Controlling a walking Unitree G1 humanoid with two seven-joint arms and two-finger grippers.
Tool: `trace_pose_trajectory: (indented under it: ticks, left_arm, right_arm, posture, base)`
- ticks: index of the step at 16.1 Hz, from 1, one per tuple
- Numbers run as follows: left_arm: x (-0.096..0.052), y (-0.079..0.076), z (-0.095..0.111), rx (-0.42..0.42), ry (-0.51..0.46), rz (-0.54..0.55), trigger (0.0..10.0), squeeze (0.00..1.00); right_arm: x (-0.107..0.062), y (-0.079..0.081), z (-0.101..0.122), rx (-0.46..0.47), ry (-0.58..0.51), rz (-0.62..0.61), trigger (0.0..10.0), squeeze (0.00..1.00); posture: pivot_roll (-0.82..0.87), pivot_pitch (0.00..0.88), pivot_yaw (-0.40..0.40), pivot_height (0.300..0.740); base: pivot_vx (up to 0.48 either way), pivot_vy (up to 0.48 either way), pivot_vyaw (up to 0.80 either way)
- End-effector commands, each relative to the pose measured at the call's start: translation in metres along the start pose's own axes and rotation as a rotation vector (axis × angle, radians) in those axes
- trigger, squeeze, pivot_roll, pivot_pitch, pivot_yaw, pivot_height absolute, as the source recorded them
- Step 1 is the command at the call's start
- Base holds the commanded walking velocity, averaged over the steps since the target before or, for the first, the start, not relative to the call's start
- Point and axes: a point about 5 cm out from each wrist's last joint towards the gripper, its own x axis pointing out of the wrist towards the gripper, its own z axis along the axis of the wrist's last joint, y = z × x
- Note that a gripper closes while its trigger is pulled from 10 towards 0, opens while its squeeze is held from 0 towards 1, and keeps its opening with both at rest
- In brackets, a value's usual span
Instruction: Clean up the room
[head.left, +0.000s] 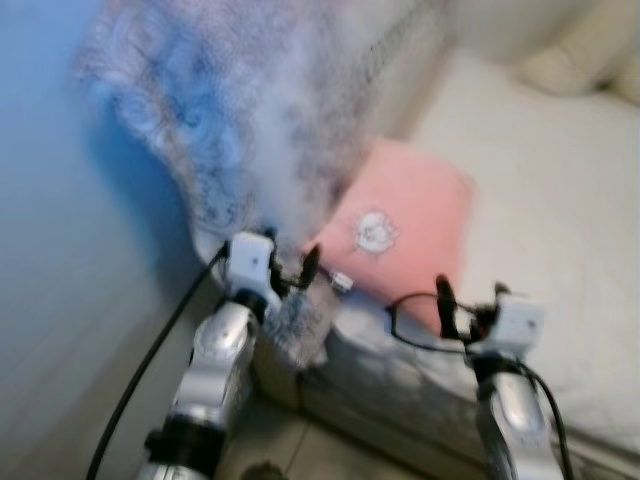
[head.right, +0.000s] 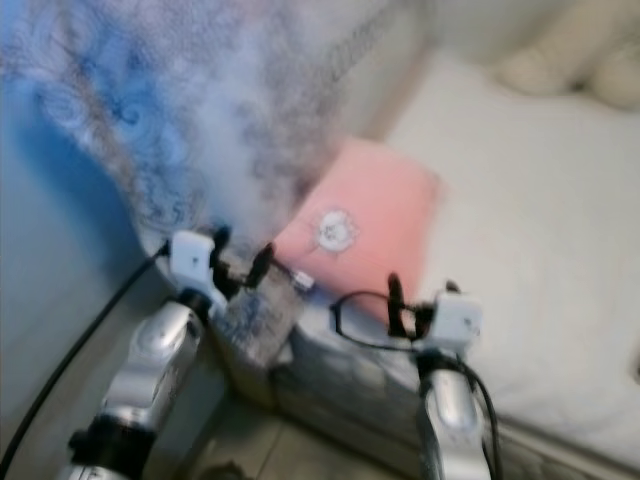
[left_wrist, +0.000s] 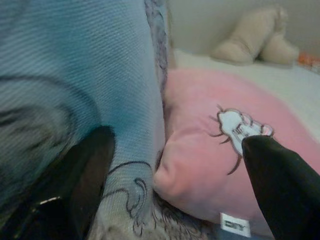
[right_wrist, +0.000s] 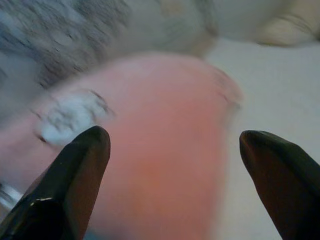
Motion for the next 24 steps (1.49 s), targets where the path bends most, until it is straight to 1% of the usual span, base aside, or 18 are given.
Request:
trace_pose_trajectory:
  ticks: [1, 3, 5, 7, 9, 11, 12, 13, 14, 15, 16, 17, 18, 19, 20, 21, 22, 24]
  left_arm:
    - [0.009, 0.012, 0.011, 0.001, -0.014, 0.048, 10.0, 0.00]
    - [0.007, 0.015, 0.010, -0.006, -0.008, 0.048, 10.0, 0.00]
    - [0.004, 0.012, 0.010, -0.007, -0.011, 0.029, 10.0, 0.00]
    - [0.002, 0.006, 0.013, 0.005, -0.039, -0.012, 10.0, 0.00]
    - [0.001, 0.004, 0.015, 0.017, -0.050, -0.026, 10.0, 0.00]
    - [-0.001, 0.005, 0.014, 0.035, -0.036, -0.022, 10.0, 0.00]
    - [-0.002, 0.009, 0.009, 0.048, -0.005, 0.003, 10.0, 0.00]
    - [-0.003, 0.016, 0.000, 0.086, 0.056, 0.040, 10.0, 0.00]
    - [-0.006, 0.027, -0.009, 0.120, 0.132, 0.099, 10.0, 0.00]
    - [-0.007, 0.032, -0.013, 0.131, 0.168, 0.122, 10.0, 0.00]
    - [-0.012, 0.045, -0.024, 0.193, 0.260, 0.176, 10.0, 0.00]
    - [-0.016, 0.054, -0.027, 0.174, 0.287, 0.223, 10.0, 0.00]
    - [-0.013, 0.050, -0.022, 0.198, 0.250, 0.172, 10.0, 0.00]
    - [-0.011, 0.045, -0.018, 0.186, 0.224, 0.155, 10.0, 0.00]
    - [-0.005, 0.040, -0.004, 0.106, 0.109, 0.174, 10.0, 0.00]
    - [-0.002, 0.037, 0.004, 0.059, 0.057, 0.176, 10.0, 0.00]
    - [0.000, 0.036, 0.009, 0.041, 0.030, 0.184, 10.0, 0.00]
    - [0.003, 0.034, 0.012, 0.031, 0.015, 0.182, 10.0, 0.00]
  right_arm:
    - [-0.004, -0.010, -0.003, -0.033, 0.021, -0.028, 10.0, 0.00]
    - [-0.001, -0.010, -0.001, -0.069, 0.009, -0.019, 10.0, 0.00]
    - [-0.001, -0.011, -0.002, -0.072, 0.018, -0.023, 10.0, 0.00]
    - [-0.005, -0.010, -0.002, -0.092, 0.011, -0.029, 10.0, 0.00]
    - [-0.007, -0.009, -0.004, -0.097, 0.018, -0.026, 10.0, 0.00]
    - [-0.006, -0.005, -0.007, -0.115, 0.035, 0.006, 10.0, 0.00]
    - [-0.005, -0.003, -0.009, -0.102, 0.047, 0.026, 10.0, 0.00]
    - [-0.004, 0.000, -0.013, -0.095, 0.068, 0.039, 10.0, 0.00]
    - [-0.004, 0.000, -0.016, -0.090, 0.085, 0.048, 10.0, 0.00]
    - [-0.004, 0.001, -0.017, -0.087, 0.092, 0.052, 10.0, 0.00]
    - [-0.004, 0.000, -0.020, -0.089, 0.106, 0.057, 10.0, 0.00]
    - [-0.003, -0.001, -0.022, -0.089, 0.118, 0.057, 10.0, 0.00]
    - [-0.001, -0.001, -0.021, -0.086, 0.113, 0.058, 10.0, 0.00]
    - [0.000, -0.001, -0.019, -0.082, 0.099, 0.060, 10.0, 0.00]
    - [0.002, 0.000, -0.016, -0.113, 0.081, 0.051, 10.0, 0.00]
    - [0.004, -0.002, -0.014, -0.100, 0.077, 0.038, 10.0, 0.00]
    - [0.005, -0.001, -0.013, -0.101, 0.073, 0.042, 10.0, 0.00]
    - [0.005, -0.002, -0.013, -0.112, 0.067, 0.050, 10.0, 0.00]
  posture:
    - [0.00, 0.000, 0.019, 0.740]
    - [0.00, 0.000, 0.029, 0.740]
    - [-0.01, 0.000, 0.031, 0.740]
    - [-0.01, 0.000, 0.032, 0.740]
    - [-0.01, 0.000, 0.033, 0.740]
    - [0.00, 0.000, 0.033, 0.740]
    - [0.00, 0.000, 0.032, 0.731]
    - [0.01, 0.000, 0.031, 0.731]
    - [0.01, 0.000, 0.029, 0.731]
    - [0.01, 0.000, 0.030, 0.731]
    - [0.02, 0.000, 0.028, 0.731]
    - [0.02, 0.000, 0.028, 0.731]
    - [0.03, 0.000, 0.026, 0.731]
    - [0.03, 0.000, 0.026, 0.731]
    - [0.03, 0.000, 0.027, 0.731]
    - [0.02, 0.000, 0.026, 0.731]
    - [0.02, 0.000, 0.027, 0.731]
    - [0.02, 0.000, 0.030, 0.731]
  base:
    - [0.334, -0.341, 0.00]
    - [0.330, -0.345, 0.00]
    - [0.332, -0.343, -0.26]
    - [0.330, -0.345, -0.50]
    - [0.326, -0.349, -0.49]
    - [0.334, -0.341, -0.49]
    - [0.000, 0.000, 0.00]
    - [0.000, 0.000, 0.00]
    - [0.000, 0.000, 0.00]
    - [0.000, 0.000, 0.00]
    - [0.000, 0.000, 0.00]
    - [0.000, 0.000, 0.00]
    - [0.000, 0.000, 0.00]
    - [0.000, 0.000, 0.00]
    - [0.000, 0.000, 0.00]
    - [0.000, 0.000, -0.67]
    - [0.000, 0.000, -0.66]
    - [0.000, -0.463, -0.66]
